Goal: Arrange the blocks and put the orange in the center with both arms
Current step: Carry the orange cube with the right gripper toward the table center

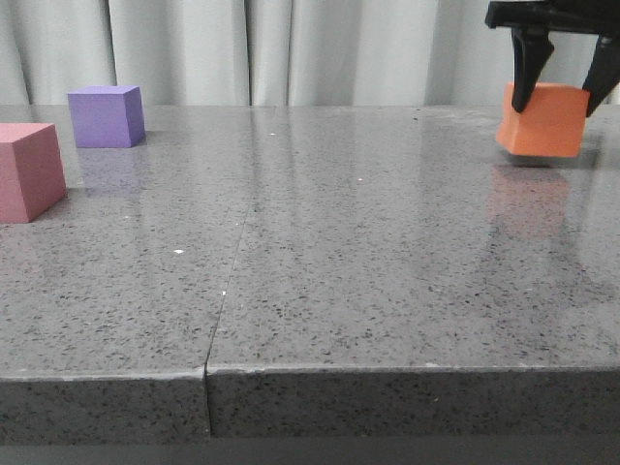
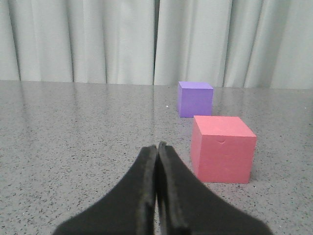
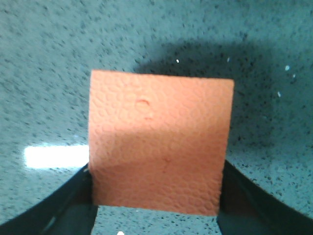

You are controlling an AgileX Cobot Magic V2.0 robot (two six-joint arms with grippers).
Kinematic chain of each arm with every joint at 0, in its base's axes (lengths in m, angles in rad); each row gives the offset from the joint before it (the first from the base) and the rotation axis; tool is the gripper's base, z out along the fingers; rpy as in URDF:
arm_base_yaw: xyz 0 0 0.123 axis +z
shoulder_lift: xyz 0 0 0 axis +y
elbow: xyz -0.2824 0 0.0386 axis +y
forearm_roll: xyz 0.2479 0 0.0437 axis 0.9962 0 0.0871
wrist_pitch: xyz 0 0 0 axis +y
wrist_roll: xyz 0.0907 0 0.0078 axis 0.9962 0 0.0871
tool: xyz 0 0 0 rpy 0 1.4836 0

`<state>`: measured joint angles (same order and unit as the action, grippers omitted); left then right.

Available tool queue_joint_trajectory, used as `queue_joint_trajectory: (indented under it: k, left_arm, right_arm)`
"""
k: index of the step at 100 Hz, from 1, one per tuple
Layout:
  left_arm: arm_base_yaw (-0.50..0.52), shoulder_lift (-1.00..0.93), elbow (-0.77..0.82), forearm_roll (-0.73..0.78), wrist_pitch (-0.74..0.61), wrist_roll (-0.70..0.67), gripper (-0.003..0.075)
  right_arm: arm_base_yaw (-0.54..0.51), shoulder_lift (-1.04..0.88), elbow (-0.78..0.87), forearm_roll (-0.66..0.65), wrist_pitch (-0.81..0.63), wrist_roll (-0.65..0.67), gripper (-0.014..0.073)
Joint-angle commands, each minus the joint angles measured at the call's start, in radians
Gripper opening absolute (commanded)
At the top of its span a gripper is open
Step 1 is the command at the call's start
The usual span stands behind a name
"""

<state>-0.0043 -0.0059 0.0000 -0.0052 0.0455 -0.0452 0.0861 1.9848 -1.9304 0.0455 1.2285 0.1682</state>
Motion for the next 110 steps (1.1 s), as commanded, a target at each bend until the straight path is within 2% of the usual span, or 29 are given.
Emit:
queue_joint_trajectory:
  k: [1, 20, 67, 110]
  left_arm:
    - [0.003, -0.029, 0.041, -0.006, -0.082, -0.002, -0.0020]
    - [0.003, -0.029, 0.041, -0.006, -0.082, -0.002, -0.0020]
    - [0.003, -0.029, 0.041, -0.006, -0.082, -0.002, -0.0020]
    - [0.003, -0.029, 0.041, -0.006, -0.082, -0.002, -0.0020]
  right_arm:
    - [0.011, -0.061, -0.066, 0.012, 0.042, 0.012, 0.0395]
    - [0.069, -0.061, -0.132, 0.012, 0.104, 0.060, 0.0395]
    - [0.270, -0.058, -0.137, 0.012, 0.104, 0.214, 0.0395]
    - [0.375, -0.031, -0.141, 0.047, 0.051, 0.270, 0.0395]
